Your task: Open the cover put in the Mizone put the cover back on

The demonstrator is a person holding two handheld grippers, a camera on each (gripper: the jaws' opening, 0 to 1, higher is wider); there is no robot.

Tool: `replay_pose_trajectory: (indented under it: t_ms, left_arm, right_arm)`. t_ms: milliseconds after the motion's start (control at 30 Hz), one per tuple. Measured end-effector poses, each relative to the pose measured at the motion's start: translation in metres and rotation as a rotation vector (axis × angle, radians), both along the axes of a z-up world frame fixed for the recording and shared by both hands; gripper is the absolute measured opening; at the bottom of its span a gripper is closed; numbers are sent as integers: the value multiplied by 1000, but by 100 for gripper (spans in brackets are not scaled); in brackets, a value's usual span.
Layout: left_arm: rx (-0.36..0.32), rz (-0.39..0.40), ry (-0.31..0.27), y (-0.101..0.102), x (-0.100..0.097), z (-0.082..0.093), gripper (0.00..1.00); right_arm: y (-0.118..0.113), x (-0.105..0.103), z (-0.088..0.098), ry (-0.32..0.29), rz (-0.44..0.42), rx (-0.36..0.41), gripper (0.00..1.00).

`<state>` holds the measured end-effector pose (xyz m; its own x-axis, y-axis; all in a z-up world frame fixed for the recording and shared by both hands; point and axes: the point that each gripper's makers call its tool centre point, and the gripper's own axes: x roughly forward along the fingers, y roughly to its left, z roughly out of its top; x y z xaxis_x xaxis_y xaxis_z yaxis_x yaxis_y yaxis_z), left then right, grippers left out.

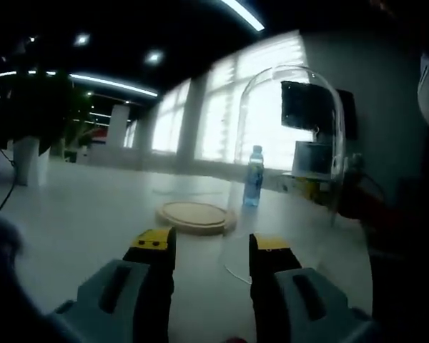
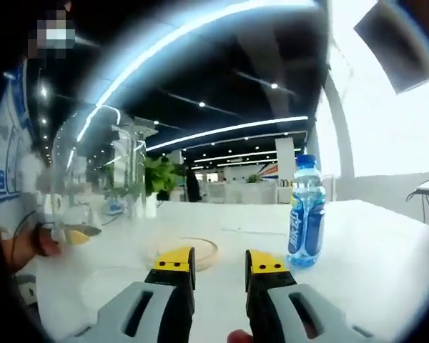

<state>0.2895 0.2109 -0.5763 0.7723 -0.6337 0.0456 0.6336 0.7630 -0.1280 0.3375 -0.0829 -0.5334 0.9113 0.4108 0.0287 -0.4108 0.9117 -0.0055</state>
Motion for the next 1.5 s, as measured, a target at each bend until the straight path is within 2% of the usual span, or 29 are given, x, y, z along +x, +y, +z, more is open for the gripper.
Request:
replay_pose_trajectory:
  t_ms: [167, 367, 600, 867, 1133, 1500]
  left_arm:
    - [23, 7, 5, 1, 1, -4, 34]
    - [10, 10, 3, 2, 1, -2, 33]
    - [27, 5, 4, 0, 1, -4, 33]
    - [31, 1, 2, -1, 0, -4, 33]
    - [39, -14, -2, -4, -3, -5, 33]
    - [44, -18, -5, -5, -3, -5, 33]
  right_arm:
    - [-6, 16, 16, -15, -23, -24, 21]
    - [-13, 33, 33, -29, -51, -28, 21]
    - [-27, 51, 51, -40, -108, -29, 22]
    - [-40, 74, 60, -26, -172, -50, 22]
    - [-56, 95, 70, -26, -241, -110, 23]
    - [-73, 125, 80, -11, -296, -99, 25]
